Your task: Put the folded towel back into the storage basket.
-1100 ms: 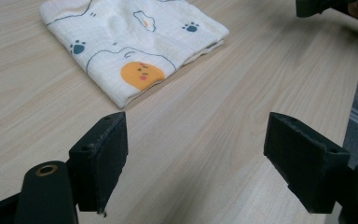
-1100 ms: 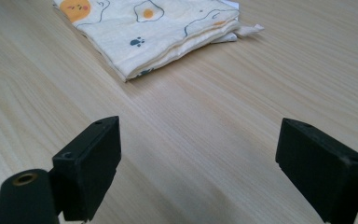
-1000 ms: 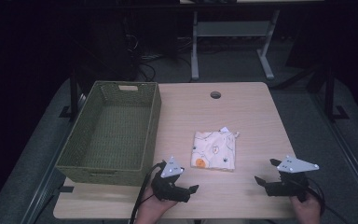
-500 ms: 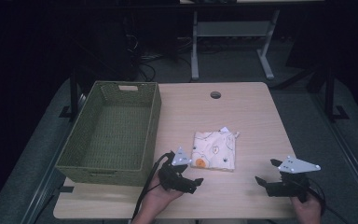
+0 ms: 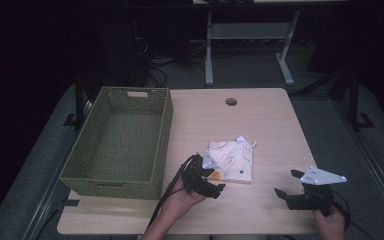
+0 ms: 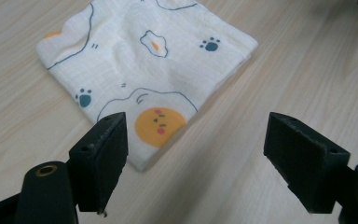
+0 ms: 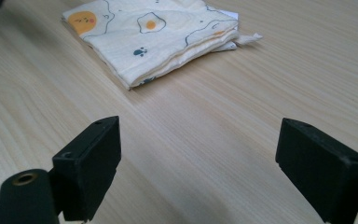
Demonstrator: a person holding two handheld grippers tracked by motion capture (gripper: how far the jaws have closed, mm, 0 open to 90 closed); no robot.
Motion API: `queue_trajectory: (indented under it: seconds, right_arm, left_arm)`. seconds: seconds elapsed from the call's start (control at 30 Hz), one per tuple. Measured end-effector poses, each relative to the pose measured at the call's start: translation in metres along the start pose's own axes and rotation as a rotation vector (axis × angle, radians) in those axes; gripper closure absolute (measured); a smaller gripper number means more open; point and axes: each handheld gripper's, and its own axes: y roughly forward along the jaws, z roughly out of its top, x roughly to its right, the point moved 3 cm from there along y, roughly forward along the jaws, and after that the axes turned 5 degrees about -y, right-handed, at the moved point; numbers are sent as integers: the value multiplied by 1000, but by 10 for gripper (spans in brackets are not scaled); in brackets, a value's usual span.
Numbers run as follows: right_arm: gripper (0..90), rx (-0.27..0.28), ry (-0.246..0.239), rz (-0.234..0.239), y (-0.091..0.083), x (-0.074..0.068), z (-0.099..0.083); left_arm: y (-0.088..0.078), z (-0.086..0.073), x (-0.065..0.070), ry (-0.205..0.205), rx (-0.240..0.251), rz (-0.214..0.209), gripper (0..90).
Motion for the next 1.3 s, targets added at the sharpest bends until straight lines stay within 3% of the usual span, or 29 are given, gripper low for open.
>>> queue_trajectory:
  seconds: [0.23, 0.37, 0.43, 0.47, 0.57, 0.77, 1.0, 1.1, 1.17, 1.3]
  right_arm:
    - [135, 0, -8, 9, -1, -2, 0]
    - [135, -1, -7, 13, 0, -2, 0]
    - [135, -3, -8, 17, 1, -2, 0]
    - [135, -14, -5, 17, 1, -2, 0]
    - [135, -17, -6, 20, 2, -2, 0]
    - [135, -8, -1, 28, 1, -2, 1]
    - [135, 16, 11, 15, -3, 0, 2]
    - [135, 12, 10, 14, -3, 0, 2]
    - [135, 13, 9, 13, -3, 0, 2]
    - [135, 20, 13, 18, -4, 0, 1]
  left_arm:
    - [13, 19, -4, 27, -49, 25, 245]
    - [19, 24, -7, 25, -90, 24, 250]
    - [23, 27, -9, 28, -105, 59, 259]
    - [27, 29, -13, 7, -116, 61, 266]
    - [32, 31, -17, 4, -143, 67, 275]
    - [37, 44, -20, 22, -140, 65, 295]
    - [57, 55, -26, 22, -179, 69, 304]
    - [67, 58, -30, -3, -184, 64, 306]
    - [73, 60, -29, -28, -197, 38, 305]
    - [78, 65, -30, -10, -204, 52, 305]
